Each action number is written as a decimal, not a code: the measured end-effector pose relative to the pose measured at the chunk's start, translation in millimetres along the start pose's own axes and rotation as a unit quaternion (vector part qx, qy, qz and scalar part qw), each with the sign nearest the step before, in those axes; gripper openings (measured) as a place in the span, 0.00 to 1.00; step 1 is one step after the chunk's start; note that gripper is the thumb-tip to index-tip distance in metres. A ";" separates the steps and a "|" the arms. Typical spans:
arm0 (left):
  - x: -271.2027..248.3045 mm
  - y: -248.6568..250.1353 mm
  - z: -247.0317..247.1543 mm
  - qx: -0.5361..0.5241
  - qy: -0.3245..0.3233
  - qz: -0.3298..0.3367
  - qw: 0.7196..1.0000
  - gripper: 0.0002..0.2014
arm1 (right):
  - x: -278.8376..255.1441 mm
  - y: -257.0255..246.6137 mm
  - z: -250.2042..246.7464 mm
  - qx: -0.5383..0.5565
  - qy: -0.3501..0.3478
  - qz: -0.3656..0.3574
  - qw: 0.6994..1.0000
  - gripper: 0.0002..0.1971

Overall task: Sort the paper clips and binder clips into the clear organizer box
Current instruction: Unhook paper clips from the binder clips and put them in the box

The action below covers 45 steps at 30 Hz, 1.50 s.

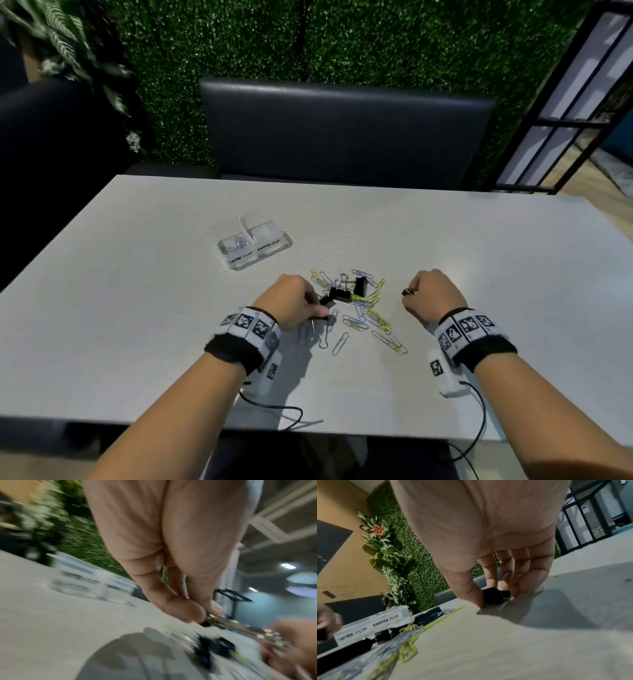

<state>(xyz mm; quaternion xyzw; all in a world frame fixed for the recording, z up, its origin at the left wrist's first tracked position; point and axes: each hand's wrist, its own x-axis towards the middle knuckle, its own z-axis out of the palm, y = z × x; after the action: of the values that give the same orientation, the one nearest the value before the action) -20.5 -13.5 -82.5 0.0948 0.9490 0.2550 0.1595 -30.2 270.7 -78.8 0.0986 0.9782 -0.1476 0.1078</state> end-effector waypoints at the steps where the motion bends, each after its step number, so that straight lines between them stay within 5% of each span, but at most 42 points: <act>1: -2.1 -8.7 -8.7 -0.022 0.019 -0.011 1.000 0.12 | 0.1 0.0 -0.8 0.003 -0.001 -0.001 1.000 0.11; 5: -6.2 -48.3 -39.3 -0.036 0.147 -0.072 0.986 0.12 | -0.4 -0.2 -3.8 -0.002 -0.008 -0.004 1.000 0.11; 9: 0.5 -60.2 -32.4 0.045 0.143 -0.118 0.982 0.13 | -6.1 2.4 -1.0 -0.011 0.016 -0.013 1.000 0.17; 13: -2.5 -32.7 -21.4 0.063 0.202 -0.060 0.975 0.13 | -18.7 -0.6 4.0 0.033 0.054 -0.080 0.995 0.12; 21: 3.4 61.9 36.8 0.145 0.036 0.078 0.986 0.12 | -37.3 -19.0 21.1 0.028 -0.031 -0.122 0.992 0.13; 34: 9.5 63.2 53.3 0.192 0.041 0.084 0.977 0.10 | -40.6 -26.6 22.8 0.041 -0.038 -0.089 0.994 0.05; 45: -1.2 31.7 4.6 -0.086 0.093 0.023 0.992 0.08 | -28.3 -49.3 -15.5 0.204 -0.034 -0.109 0.972 0.03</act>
<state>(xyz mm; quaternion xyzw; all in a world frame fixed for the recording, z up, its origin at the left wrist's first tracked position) -14.7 15.3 -69.6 0.0787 0.9318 0.3469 0.0724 -17.0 224.8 -44.4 0.0066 0.9281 -0.3580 0.1020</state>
